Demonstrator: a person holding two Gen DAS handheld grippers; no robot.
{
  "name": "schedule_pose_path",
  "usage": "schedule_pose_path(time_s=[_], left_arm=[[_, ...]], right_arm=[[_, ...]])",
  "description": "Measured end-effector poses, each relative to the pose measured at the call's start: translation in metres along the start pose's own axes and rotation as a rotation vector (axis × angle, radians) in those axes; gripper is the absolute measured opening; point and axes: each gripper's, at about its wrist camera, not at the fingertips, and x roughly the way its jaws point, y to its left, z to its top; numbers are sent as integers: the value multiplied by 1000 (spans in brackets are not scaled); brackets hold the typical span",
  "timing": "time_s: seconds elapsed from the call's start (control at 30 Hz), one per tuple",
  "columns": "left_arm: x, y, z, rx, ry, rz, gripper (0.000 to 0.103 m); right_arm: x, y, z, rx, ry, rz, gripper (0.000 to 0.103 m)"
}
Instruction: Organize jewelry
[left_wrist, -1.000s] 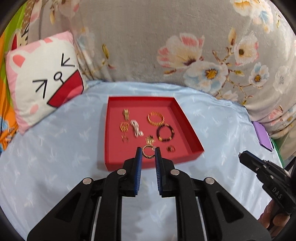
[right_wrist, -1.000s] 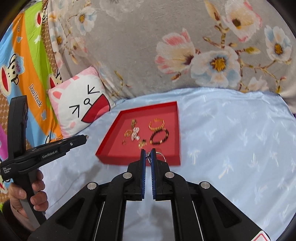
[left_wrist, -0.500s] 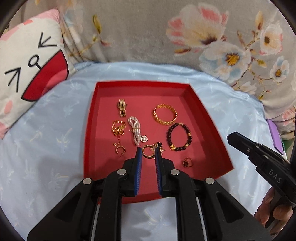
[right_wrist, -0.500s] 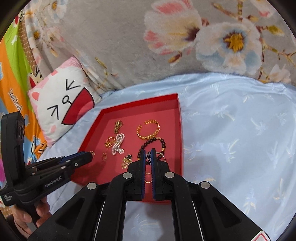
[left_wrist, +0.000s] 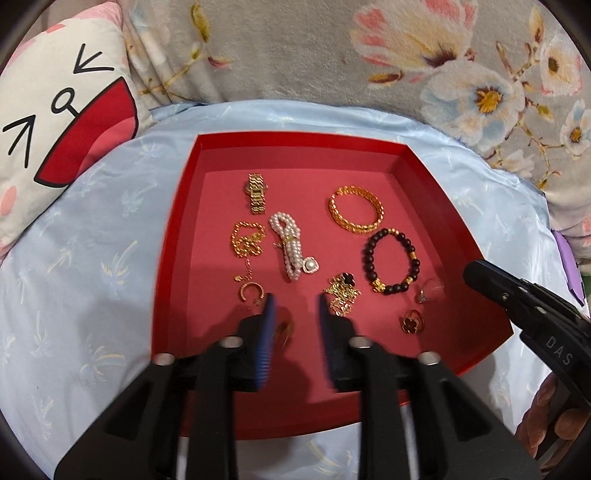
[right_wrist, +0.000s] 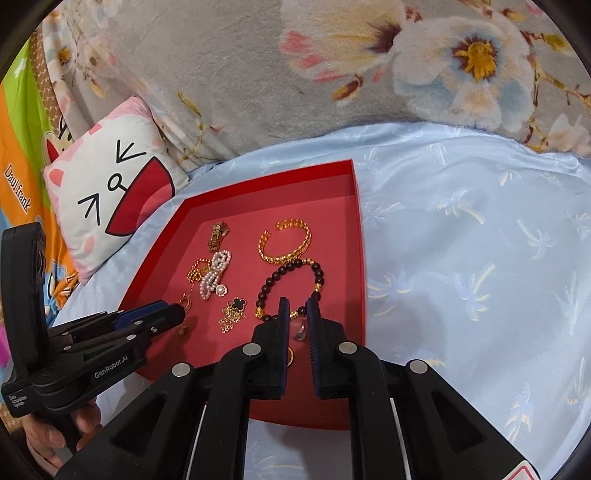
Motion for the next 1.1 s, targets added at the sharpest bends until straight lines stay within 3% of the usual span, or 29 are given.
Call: schedule_pose_path(time_s=[0.03,0.27,0.53,0.77,1.1], left_arm=[[-4,2,1,-6,-17,5,36],[-48,18,-4,-39,-101,26,36],[-85,30,-37,-85,-121,39,37],[-93,25,-66,-100,-114,48,37],[-83,6,-73,-65,-123,102,37]], right_arm=[[-4,0,1,0,-12,0,12],[-47,-3,-9,36,-76,20,25],[-87,10,-47,49,-98,1,38],[-99,29,-75,25,-108,-48,52],[-85,37,-83,15,-97,-76,54]])
